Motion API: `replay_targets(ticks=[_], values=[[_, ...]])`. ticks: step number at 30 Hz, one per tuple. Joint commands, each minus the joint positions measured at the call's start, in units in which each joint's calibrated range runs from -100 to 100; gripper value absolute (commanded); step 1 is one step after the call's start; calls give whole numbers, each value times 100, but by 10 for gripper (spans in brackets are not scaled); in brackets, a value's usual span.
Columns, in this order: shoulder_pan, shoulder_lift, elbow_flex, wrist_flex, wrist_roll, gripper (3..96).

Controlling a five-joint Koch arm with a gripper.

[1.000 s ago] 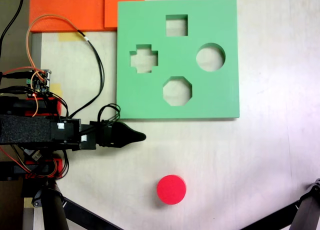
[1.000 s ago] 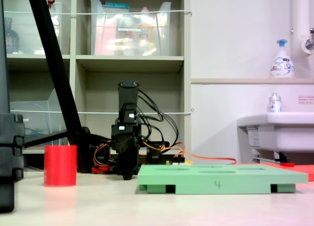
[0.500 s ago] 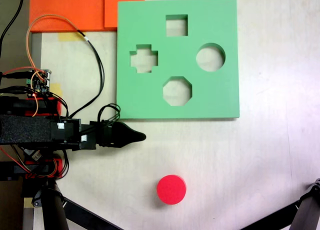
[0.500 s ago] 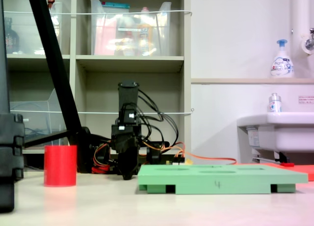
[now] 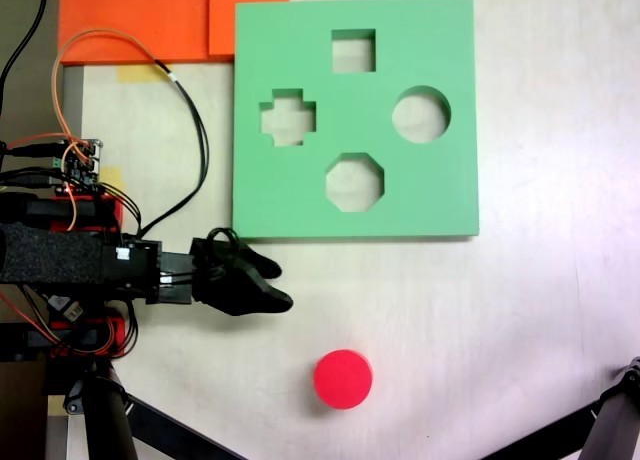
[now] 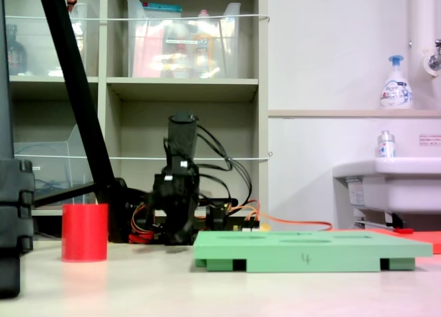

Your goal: Put the cylinder block into the corresponding hole

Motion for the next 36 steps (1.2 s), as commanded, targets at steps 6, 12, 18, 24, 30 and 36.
replay_targets(ticks=[6,12,18,24,30,36], values=[[107,-68,-127,3666,2164,530],[156,-68,-127,3348,2706,538],[-59,-68,-127,2356,2696,534],[-142,-68,-127,2635,2589,751],[-303,71,-127,3492,2584,873],[-391,3703,-28,5640,2613,955]])
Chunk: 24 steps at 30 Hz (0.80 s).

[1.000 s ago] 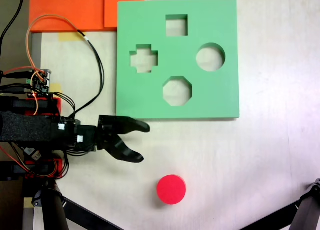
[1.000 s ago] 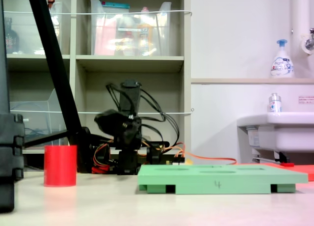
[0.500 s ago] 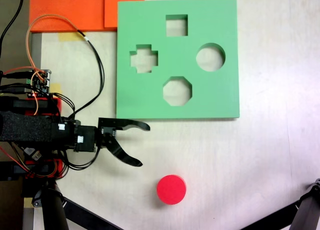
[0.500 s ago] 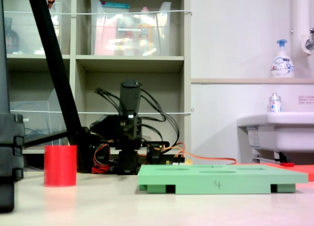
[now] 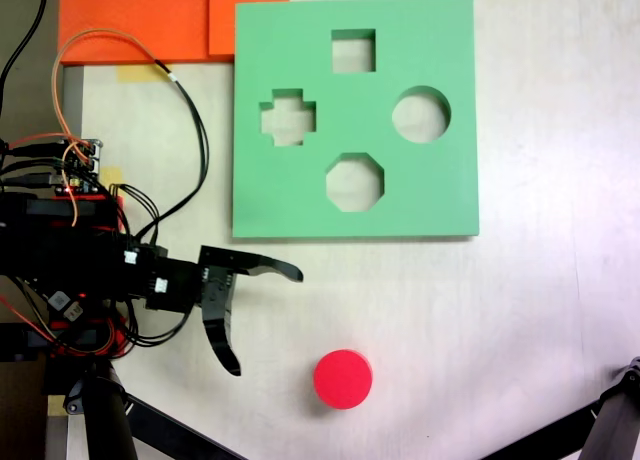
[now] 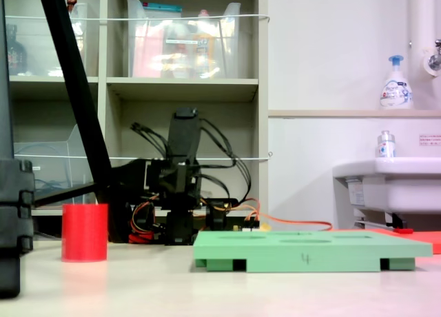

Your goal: Put the cylinder block into the corresponding hole

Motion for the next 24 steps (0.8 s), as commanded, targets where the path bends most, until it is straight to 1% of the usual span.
replay_targets(ticks=[1,3,5,17,20,23,24], values=[[-24,2596,142,2137,-5,955],[-83,3951,451,2937,29,955],[-151,4719,760,3129,49,955],[-430,7568,2873,3139,103,947],[-527,8057,3292,3158,166,893],[-586,8574,3721,3158,215,879],[-611,8699,3821,3168,234,862]])
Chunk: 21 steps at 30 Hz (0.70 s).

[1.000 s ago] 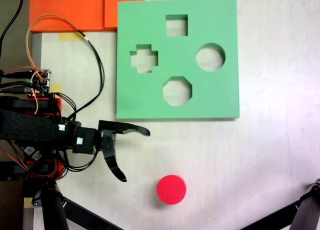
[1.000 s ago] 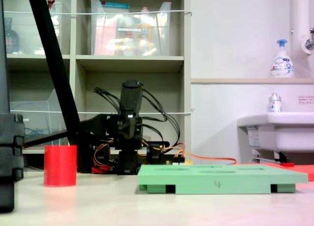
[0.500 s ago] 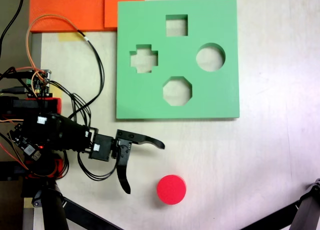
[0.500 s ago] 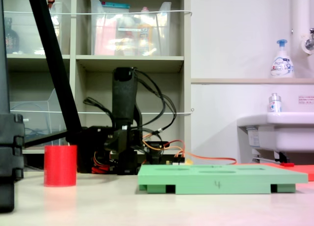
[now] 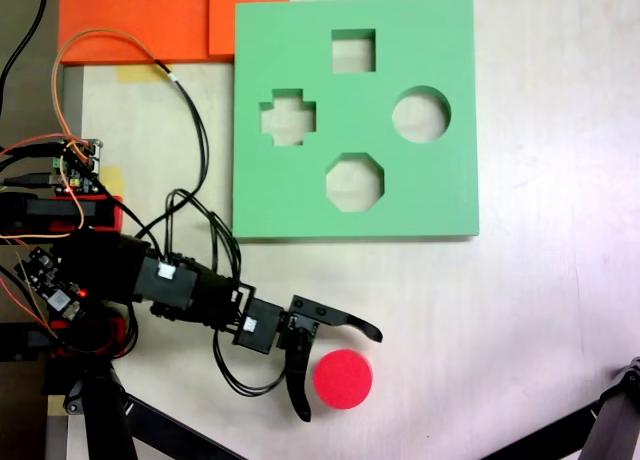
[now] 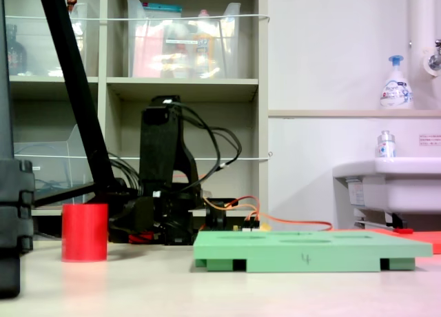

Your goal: Put the cylinder block into the corresponding hole

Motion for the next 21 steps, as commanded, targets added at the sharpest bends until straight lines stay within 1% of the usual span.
replay_targets(ticks=[1,2,3,6,8,10,17,21], values=[[-73,385,413,593,73,856],[-88,483,492,603,78,848],[-107,552,542,603,78,820],[-147,566,592,603,78,686],[-156,566,612,603,78,567],[-151,566,632,603,78,494],[-112,608,871,584,78,404],[-107,538,931,526,83,392]])
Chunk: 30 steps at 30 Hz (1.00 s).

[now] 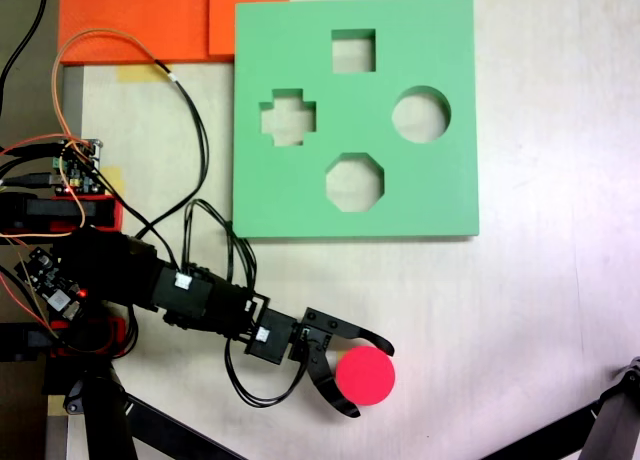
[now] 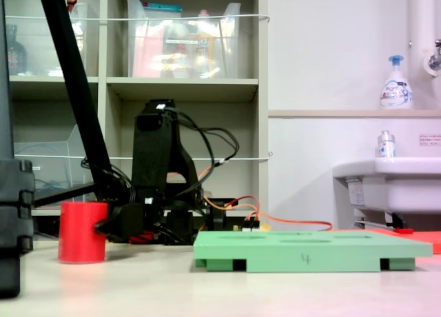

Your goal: Put the cylinder block into the corresponding hole

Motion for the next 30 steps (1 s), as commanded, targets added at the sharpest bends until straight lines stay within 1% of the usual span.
replay_targets(ticks=[1,5,6,8,10,14,18,24,25,30], values=[[5,-105,215,478,24,375],[15,-691,176,189,15,291],[29,-929,156,64,5,289],[68,-1515,136,-235,-10,270],[107,-2353,116,-726,-73,217],[308,-3722,255,-1795,-93,213],[664,-4700,784,-2816,-98,215],[1392,-4811,1542,-3615,-103,216],[1582,-4686,1711,-3750,-103,216],[2144,-3778,2190,-3779,-103,217]])
